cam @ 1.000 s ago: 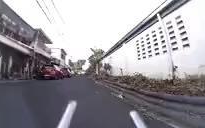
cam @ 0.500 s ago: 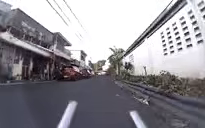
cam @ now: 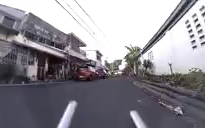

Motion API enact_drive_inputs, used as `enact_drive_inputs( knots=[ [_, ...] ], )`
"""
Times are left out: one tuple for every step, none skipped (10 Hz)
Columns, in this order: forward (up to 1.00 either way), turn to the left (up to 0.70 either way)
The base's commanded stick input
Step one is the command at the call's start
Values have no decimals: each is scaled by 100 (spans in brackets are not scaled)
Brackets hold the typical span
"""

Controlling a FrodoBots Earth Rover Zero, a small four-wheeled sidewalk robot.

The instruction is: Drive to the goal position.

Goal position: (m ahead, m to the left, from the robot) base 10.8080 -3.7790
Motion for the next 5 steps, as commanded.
enact_drive_inputs(
  knots=[
    [100, -37],
    [100, -40],
    [100, -40],
    [100, -40],
    [100, -40]
  ],
)
